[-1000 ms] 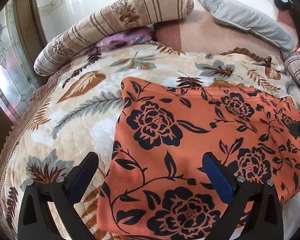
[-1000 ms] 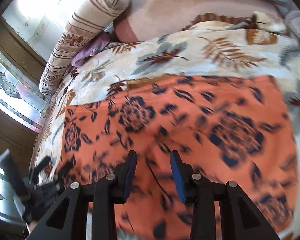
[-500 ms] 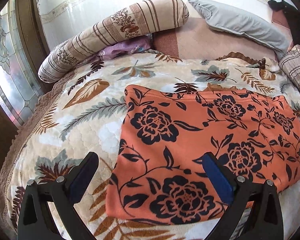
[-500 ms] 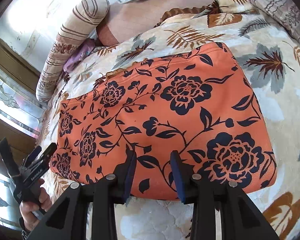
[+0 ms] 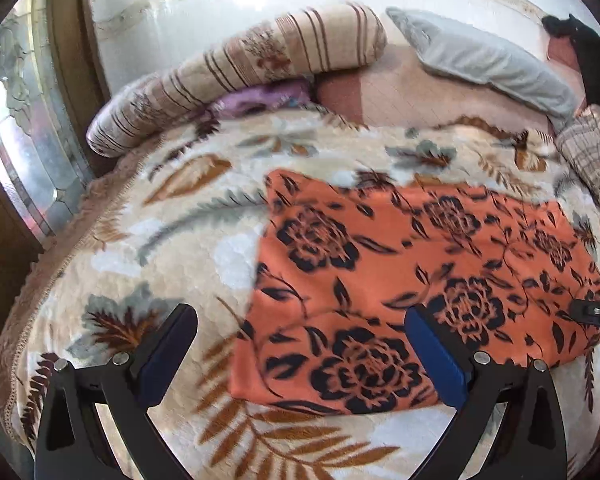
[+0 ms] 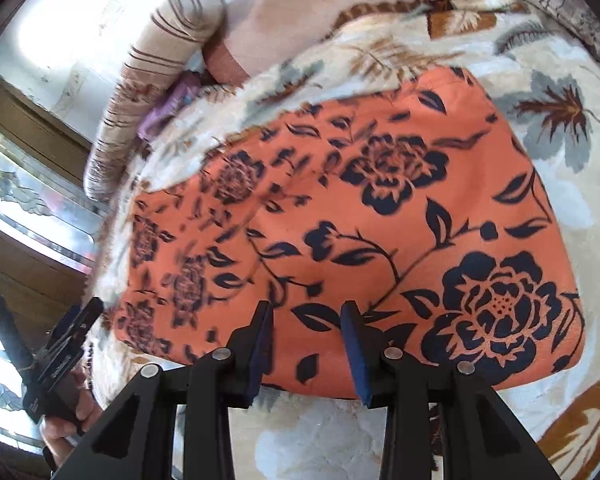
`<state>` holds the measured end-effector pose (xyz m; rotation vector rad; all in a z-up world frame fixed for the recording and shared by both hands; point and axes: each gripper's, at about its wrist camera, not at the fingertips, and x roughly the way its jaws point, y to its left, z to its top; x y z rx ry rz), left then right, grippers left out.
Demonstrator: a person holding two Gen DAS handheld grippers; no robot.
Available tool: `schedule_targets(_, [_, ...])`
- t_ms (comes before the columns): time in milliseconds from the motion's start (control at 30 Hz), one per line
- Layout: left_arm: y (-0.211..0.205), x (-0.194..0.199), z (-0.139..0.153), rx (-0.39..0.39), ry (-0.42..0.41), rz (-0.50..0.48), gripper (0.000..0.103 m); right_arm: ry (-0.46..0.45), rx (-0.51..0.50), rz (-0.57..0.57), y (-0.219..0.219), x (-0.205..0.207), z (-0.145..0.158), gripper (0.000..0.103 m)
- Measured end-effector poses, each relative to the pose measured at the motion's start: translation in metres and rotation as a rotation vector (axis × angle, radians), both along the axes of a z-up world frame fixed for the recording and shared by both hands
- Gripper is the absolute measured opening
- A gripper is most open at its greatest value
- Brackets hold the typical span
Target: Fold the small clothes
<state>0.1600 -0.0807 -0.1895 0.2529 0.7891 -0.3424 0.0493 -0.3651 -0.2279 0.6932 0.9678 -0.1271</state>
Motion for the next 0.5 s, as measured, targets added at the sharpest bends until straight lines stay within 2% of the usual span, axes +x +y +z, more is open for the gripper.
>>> schedule_targets(67, [-0.013,0.001,-0.018,0.039,0.078,-0.035,0.103,0.038,0.001,0.002,-0.002,0.002,-0.008,0.039])
schedule_targets(167, [-0.029,0.006,-0.048,0.128,0.184,-0.048,0.103,0.027,0.020,-0.004,-0.007,-0.005,-0.007,0.039])
schedule_targets(267, [-0.030,0.006,-0.045,0.111,0.171,-0.036,0.103,-0.038,0.010,-0.031,-0.017,-0.022,0.007,0.042])
schedule_targets(300, [-0.028,0.006,-0.039,0.083,0.161,-0.038,0.103,-0.061,0.023,-0.051,-0.025,-0.030,0.012,0.056])
schedule_targets(333, [-0.027,0.006,-0.034,0.055,0.150,-0.038,0.103,-0.079,0.042,-0.076,-0.031,-0.037,0.014,0.066])
schedule_targets(400, [-0.022,0.005,-0.026,0.022,0.129,-0.028,0.103,-0.117,0.111,-0.132,-0.047,-0.055,0.015,0.066])
schedule_targets(500, [-0.018,0.010,-0.026,0.022,0.115,0.008,0.103,-0.123,0.210,-0.196,-0.066,-0.075,0.007,0.066])
